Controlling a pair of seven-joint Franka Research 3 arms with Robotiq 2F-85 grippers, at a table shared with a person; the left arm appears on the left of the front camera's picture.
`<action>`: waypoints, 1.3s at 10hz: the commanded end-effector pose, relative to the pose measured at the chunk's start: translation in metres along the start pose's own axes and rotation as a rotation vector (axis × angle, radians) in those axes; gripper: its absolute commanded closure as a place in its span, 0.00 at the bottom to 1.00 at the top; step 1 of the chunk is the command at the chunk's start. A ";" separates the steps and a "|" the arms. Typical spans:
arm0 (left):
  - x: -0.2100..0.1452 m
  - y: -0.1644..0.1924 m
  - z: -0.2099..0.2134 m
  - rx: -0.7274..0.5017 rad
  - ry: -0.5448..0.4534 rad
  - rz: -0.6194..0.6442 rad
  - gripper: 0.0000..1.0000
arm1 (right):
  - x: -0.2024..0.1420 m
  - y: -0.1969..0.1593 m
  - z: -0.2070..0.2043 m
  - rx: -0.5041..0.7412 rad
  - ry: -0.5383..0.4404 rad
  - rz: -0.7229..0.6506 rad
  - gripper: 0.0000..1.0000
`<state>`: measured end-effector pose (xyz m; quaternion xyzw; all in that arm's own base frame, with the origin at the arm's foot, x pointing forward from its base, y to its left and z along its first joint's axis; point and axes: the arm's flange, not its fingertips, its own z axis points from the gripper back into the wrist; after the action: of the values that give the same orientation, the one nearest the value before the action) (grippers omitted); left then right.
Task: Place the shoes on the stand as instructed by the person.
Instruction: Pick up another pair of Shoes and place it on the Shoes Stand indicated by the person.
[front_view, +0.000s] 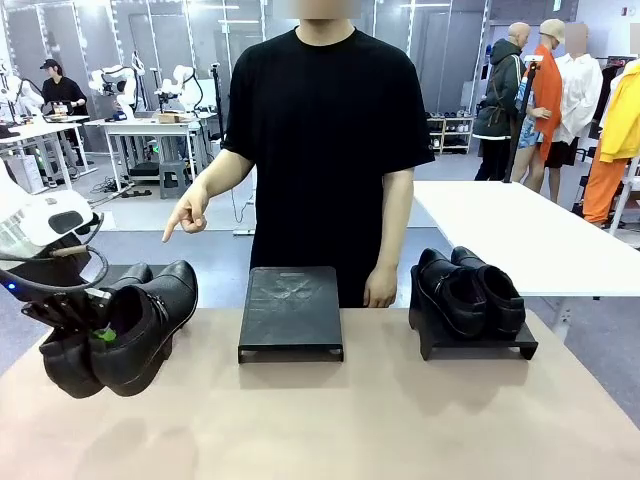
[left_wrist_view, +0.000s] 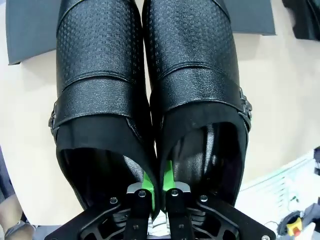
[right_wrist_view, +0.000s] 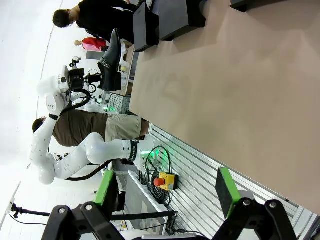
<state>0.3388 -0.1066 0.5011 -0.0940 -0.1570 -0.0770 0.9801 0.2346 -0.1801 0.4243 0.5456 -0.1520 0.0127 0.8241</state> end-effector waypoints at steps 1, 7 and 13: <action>0.001 -0.001 -0.004 0.013 0.001 0.007 1.00 | 0.002 0.003 0.001 0.004 -0.013 -0.007 0.00; 0.016 0.025 -0.002 0.029 0.003 -0.001 0.92 | 0.002 0.003 0.001 0.004 -0.013 -0.007 0.00; 0.110 0.109 0.001 0.111 -0.090 -0.032 0.92 | 0.002 0.003 0.001 0.004 -0.013 -0.007 0.00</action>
<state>0.4375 -0.0151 0.5147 -0.0577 -0.1869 -0.0662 0.9784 0.2346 -0.1801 0.4243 0.5454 -0.1520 0.0125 0.8242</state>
